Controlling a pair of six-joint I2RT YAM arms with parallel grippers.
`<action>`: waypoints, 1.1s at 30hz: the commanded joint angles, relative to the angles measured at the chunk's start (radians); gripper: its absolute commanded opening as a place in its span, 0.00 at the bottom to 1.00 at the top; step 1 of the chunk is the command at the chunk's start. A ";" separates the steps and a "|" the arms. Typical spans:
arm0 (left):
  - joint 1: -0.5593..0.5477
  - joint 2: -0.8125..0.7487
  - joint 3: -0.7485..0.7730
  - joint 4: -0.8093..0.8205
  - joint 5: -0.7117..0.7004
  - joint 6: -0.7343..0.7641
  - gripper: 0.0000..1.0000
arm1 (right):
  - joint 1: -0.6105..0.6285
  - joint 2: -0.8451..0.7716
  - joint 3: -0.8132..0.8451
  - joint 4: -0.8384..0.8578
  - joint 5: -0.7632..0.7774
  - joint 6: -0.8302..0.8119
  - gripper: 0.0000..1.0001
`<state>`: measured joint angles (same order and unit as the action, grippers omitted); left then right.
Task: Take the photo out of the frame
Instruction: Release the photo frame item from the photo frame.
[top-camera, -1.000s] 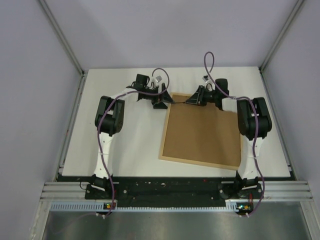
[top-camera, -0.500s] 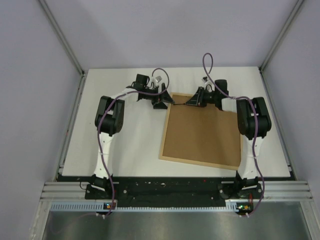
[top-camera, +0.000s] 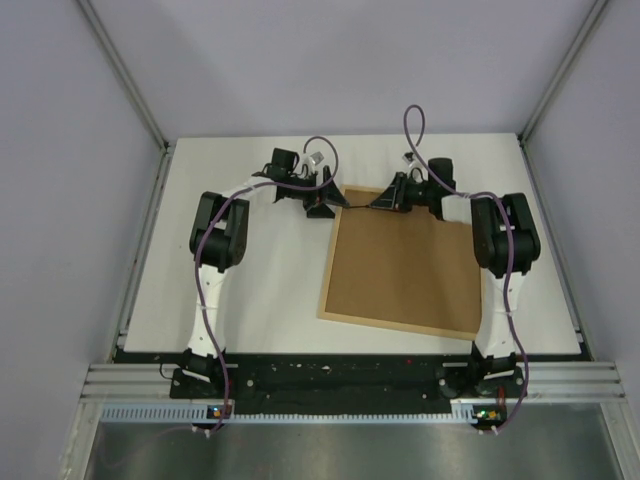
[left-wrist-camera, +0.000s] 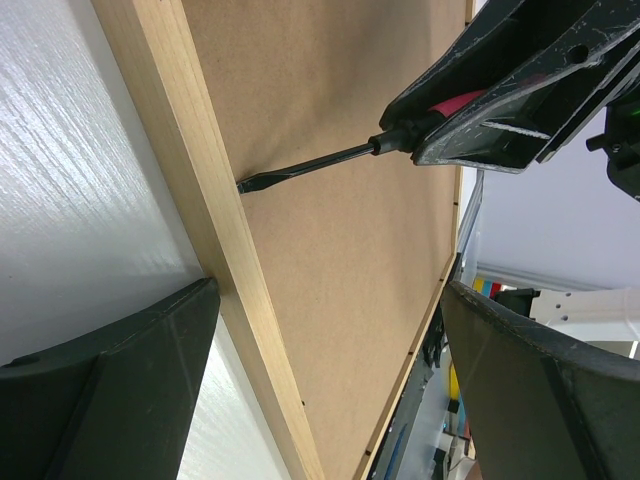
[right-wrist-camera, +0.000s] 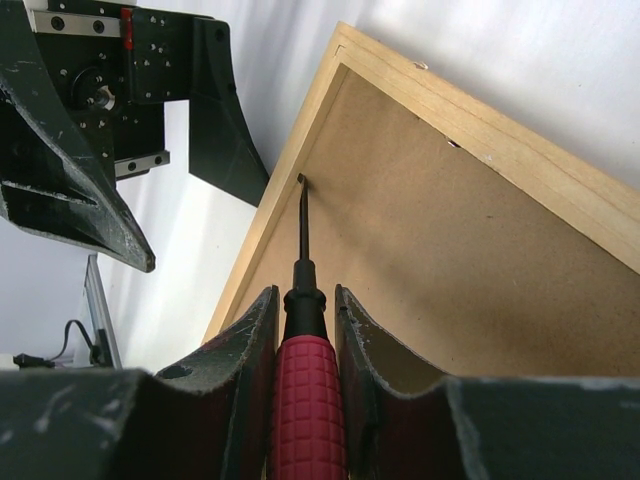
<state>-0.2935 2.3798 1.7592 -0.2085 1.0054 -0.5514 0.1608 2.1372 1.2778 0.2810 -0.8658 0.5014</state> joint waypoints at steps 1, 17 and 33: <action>-0.016 -0.056 -0.014 0.020 0.027 -0.004 0.98 | 0.037 0.032 0.034 0.014 0.028 -0.020 0.00; -0.019 -0.053 -0.017 0.021 0.029 -0.007 0.98 | 0.078 0.135 0.066 -0.011 -0.015 -0.066 0.00; -0.032 -0.059 -0.012 0.000 0.024 0.013 0.98 | 0.184 0.149 0.233 -0.152 0.002 -0.083 0.00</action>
<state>-0.2584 2.3627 1.7554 -0.2253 0.9573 -0.5438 0.2096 2.2639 1.4570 0.1928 -0.9272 0.4515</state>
